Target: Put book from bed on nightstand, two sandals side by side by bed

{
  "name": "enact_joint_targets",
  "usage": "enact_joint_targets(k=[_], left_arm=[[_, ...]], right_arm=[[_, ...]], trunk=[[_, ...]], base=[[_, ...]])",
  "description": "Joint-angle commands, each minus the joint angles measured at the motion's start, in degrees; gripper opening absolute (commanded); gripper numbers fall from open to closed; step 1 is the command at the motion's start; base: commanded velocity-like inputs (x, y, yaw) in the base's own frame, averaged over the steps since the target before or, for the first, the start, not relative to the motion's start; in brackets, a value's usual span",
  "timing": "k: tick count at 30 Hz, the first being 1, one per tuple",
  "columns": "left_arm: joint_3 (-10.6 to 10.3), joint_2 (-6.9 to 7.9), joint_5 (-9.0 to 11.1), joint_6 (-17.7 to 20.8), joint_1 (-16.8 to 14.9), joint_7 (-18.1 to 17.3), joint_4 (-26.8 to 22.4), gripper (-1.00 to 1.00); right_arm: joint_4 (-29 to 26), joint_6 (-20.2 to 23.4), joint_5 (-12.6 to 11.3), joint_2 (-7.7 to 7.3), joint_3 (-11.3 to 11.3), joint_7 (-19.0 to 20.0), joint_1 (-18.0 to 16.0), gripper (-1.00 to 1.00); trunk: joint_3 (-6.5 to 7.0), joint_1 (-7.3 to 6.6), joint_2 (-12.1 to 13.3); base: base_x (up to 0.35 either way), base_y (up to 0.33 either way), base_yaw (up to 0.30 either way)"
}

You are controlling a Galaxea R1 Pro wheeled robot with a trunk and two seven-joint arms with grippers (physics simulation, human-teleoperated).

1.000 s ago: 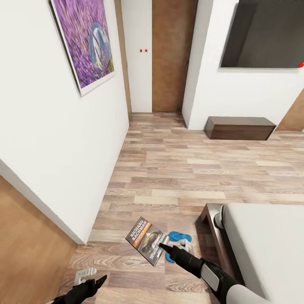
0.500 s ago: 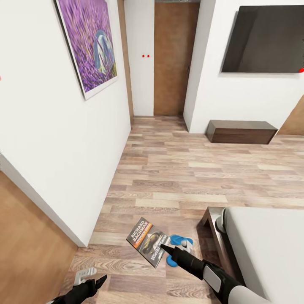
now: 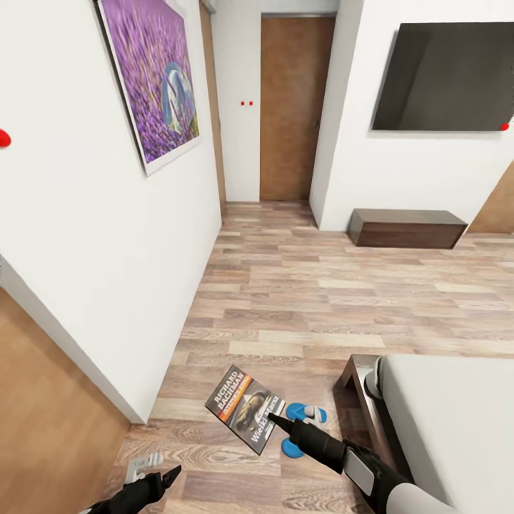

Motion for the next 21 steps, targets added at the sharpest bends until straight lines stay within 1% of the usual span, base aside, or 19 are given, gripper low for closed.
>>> enact_joint_targets(k=[1,8,21], left_arm=[[0.4,0.02,-0.6,-0.4,0.0,-0.1,0.1,1.0],[0.4,0.0,-0.6,-0.3,0.0,-0.1,0.1,1.0],[0.3,-0.02,-0.6,-0.3,0.5,-0.1,0.1,1.0]], right_arm=[[0.0,0.6,-0.2,-0.02,0.1,0.1,0.0,-1.0],[0.0,0.6,0.4,0.0,0.1,0.1,0.0,-1.0],[0.1,0.5,0.4,-0.02,0.1,0.1,0.0,-1.0]], trunk=[[0.02,0.02,-0.1],[0.68,0.02,-0.1],[1.89,0.02,-0.1]], base=[[0.0,0.0,0.0],[0.0,0.0,0.0],[0.0,0.0,0.0]])
